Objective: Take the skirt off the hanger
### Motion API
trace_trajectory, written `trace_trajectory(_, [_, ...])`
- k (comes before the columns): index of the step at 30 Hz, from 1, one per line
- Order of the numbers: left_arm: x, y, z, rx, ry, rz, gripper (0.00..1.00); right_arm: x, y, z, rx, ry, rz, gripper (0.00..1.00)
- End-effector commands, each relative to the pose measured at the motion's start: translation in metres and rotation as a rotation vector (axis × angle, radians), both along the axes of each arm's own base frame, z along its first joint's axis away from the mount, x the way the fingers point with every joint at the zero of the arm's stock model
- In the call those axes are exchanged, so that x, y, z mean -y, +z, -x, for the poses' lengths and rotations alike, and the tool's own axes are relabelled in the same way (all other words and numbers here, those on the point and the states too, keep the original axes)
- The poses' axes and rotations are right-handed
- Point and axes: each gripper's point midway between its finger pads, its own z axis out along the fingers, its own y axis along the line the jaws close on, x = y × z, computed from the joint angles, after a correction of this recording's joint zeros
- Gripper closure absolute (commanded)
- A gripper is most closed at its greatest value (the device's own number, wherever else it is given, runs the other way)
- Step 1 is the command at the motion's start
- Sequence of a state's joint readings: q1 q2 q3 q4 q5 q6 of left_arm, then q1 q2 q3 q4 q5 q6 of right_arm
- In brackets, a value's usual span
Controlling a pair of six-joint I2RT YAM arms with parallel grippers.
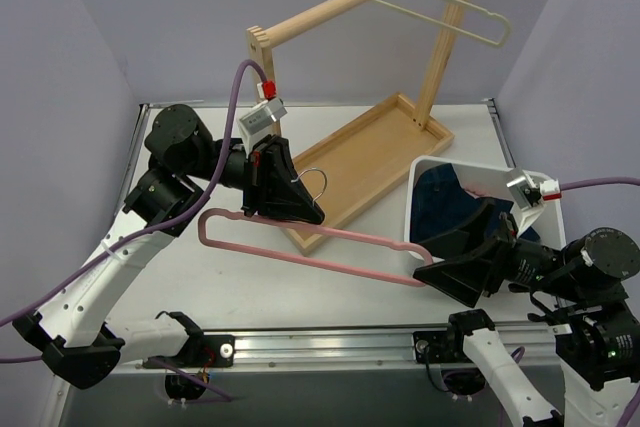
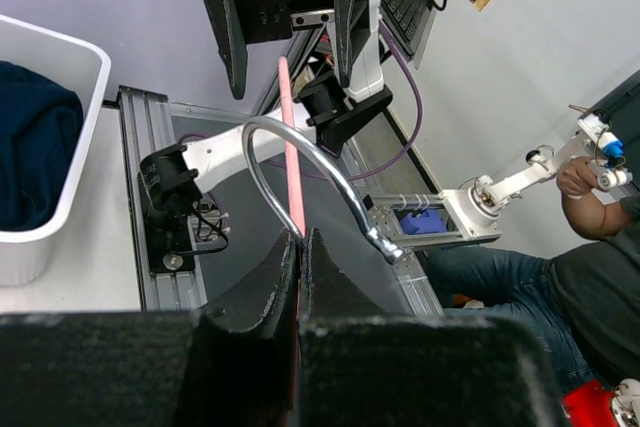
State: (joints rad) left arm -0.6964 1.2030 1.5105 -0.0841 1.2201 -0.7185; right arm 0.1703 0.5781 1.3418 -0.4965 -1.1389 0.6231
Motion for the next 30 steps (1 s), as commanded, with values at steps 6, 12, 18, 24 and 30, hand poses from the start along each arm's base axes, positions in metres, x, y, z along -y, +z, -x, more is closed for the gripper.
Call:
trace_trajectory(6, [-0.002, 0.017, 0.001, 0.070, -0.006, 0.079, 0.98, -0.003, 0.009, 0.011, 0.041, 0.059, -0.035, 0.37])
trace_trajectory(12, [-0.002, 0.015, 0.001, 0.060, -0.012, 0.081, 0.98, -0.006, 0.009, -0.002, 0.043, 0.063, -0.079, 0.47])
trace_trajectory(18, [0.000, 0.014, 0.000, 0.048, -0.024, 0.084, 0.98, -0.008, 0.011, -0.009, 0.045, 0.074, -0.095, 0.74])
trace_trajectory(24, [0.002, 0.012, -0.002, 0.036, -0.036, 0.085, 0.97, -0.009, 0.003, -0.012, 0.020, 0.089, -0.083, 1.00])
trace_trajectory(30, [0.000, 0.008, 0.001, 0.042, -0.054, 0.078, 0.56, -0.007, 0.005, -0.010, 0.033, 0.069, -0.069, 1.00])
